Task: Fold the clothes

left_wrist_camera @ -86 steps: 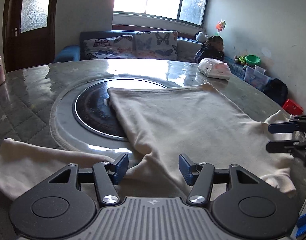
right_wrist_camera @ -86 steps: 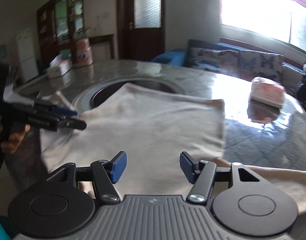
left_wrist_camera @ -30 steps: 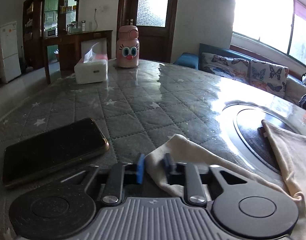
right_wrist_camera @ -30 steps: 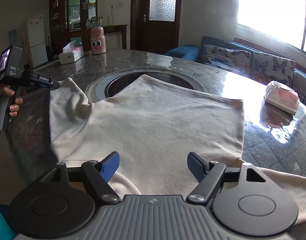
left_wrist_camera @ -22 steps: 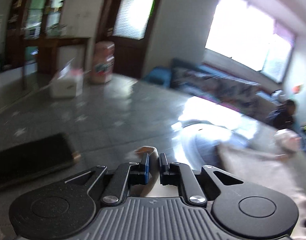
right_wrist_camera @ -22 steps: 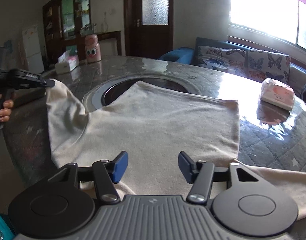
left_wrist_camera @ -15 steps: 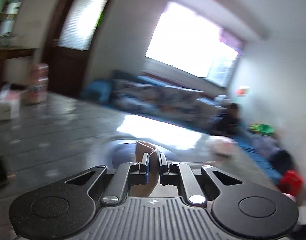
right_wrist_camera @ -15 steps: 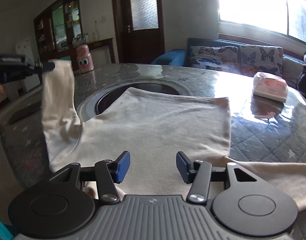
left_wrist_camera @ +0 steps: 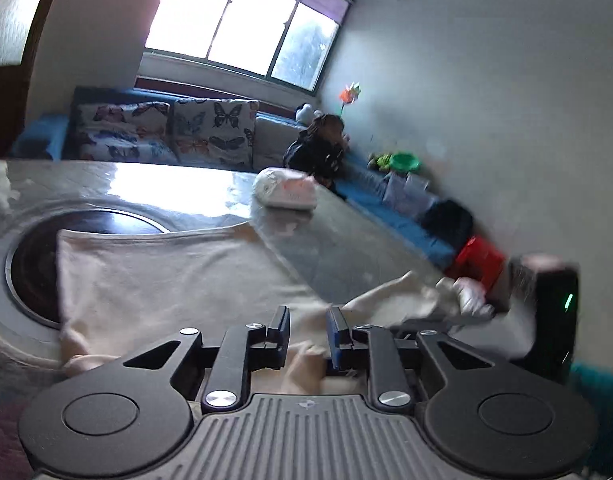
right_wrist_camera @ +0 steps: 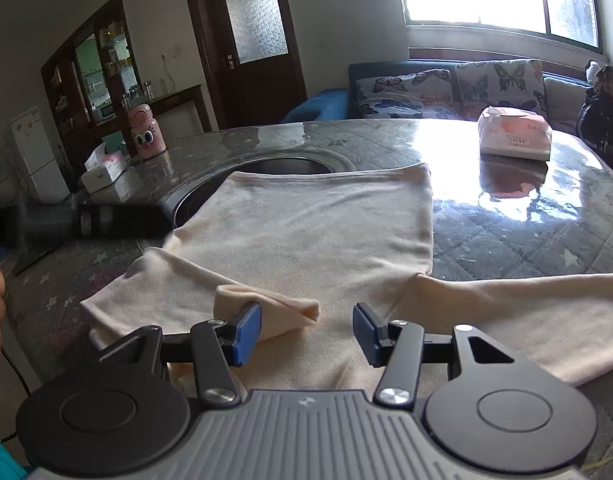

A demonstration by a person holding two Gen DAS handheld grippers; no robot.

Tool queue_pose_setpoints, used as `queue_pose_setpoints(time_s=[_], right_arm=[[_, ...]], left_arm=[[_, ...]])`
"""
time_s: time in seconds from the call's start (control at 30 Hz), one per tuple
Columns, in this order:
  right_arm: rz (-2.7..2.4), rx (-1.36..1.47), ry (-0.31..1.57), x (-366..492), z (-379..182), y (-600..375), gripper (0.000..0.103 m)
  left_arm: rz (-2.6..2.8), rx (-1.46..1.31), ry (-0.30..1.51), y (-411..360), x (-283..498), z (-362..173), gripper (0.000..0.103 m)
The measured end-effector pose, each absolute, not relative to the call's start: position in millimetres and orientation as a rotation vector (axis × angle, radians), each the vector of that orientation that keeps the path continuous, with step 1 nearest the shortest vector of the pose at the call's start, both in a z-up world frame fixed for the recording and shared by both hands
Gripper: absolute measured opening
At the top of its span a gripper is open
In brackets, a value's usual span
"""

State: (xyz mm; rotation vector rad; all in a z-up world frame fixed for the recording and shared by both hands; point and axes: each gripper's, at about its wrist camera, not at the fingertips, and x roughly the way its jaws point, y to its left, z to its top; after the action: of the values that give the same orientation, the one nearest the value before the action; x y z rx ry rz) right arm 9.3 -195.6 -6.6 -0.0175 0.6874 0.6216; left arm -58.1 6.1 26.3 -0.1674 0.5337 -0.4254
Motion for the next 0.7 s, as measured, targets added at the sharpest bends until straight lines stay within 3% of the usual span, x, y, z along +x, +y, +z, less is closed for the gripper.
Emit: queue_pose_setpoints(time_s=[0.1, 0.33, 0.7], right_arm=[[0.630, -0.014, 0.692, 12, -6, -194, 0.047], [0.591, 0.014, 0.692, 11, 3, -202, 0.045], [0.599, 0.025, 0.784, 19, -12, -194, 0.039]], left_arm=[[-0.333, -0.099, 0.545, 31, -70, 17, 0.040], [-0.178, -0.013, 0.632, 77, -100, -13, 0.042], [-0.203, 0.025, 0.655, 76, -100, -26, 0.042]])
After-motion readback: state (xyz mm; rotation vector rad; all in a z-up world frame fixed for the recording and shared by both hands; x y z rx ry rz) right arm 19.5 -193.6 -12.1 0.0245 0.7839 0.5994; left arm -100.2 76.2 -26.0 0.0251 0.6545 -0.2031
